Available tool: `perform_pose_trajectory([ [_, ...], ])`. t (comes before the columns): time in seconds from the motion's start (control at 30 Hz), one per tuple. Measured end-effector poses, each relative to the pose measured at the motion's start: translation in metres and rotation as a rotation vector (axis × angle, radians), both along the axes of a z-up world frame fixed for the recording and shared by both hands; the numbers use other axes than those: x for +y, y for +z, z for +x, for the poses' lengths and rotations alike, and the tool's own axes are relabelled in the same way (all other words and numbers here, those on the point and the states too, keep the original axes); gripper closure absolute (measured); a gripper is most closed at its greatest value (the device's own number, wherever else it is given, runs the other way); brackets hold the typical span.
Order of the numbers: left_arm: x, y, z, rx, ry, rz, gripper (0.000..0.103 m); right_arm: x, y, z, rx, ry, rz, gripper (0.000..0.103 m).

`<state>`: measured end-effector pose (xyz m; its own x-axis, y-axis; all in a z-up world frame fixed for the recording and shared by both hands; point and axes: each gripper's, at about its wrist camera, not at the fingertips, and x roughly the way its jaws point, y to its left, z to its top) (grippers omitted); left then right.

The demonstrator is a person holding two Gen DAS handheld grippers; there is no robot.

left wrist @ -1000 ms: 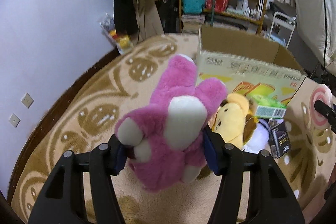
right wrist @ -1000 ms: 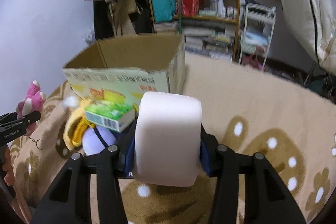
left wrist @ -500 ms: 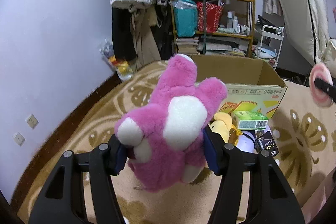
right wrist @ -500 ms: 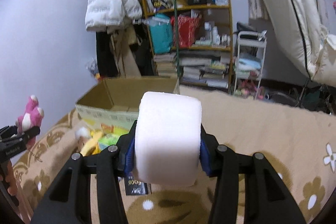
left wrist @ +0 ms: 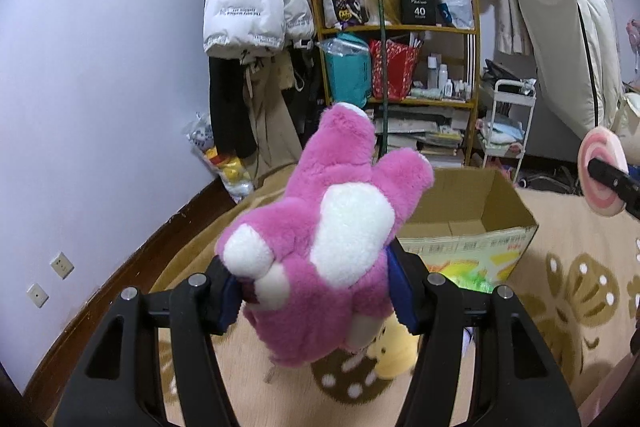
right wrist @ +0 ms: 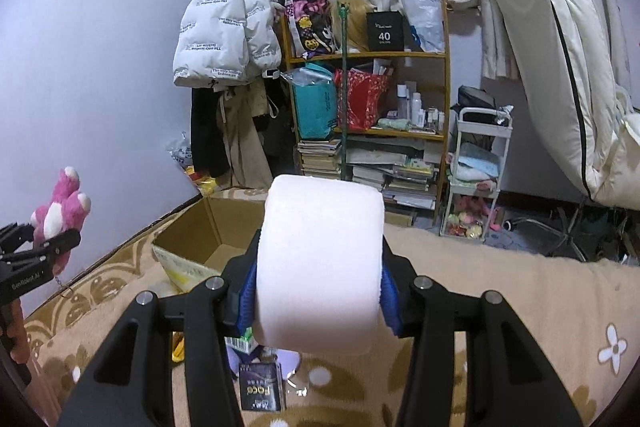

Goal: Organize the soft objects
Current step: 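Carry the pink bear and pink cushion over the box and release both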

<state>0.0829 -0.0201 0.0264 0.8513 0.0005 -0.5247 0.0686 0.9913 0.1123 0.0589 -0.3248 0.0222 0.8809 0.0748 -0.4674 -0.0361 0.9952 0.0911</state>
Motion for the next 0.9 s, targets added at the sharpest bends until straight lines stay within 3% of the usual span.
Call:
perform_pose_trajectory([
  [0.17, -0.01, 0.012, 0.016, -0.048, -0.021, -0.013, 0.044, 0.006, 0.01, 0.017, -0.006, 0.022, -0.027, 0.051],
  [0.57, -0.06, 0.023, 0.053, -0.12, -0.094, 0.066, 0.043, 0.005, 0.017, 0.052, -0.029, 0.022, -0.029, 0.051],
  [0.9, -0.095, -0.001, 0.087, -0.074, -0.121, 0.111, 0.043, 0.001, 0.005, 0.081, -0.026, 0.031, -0.009, 0.051],
])
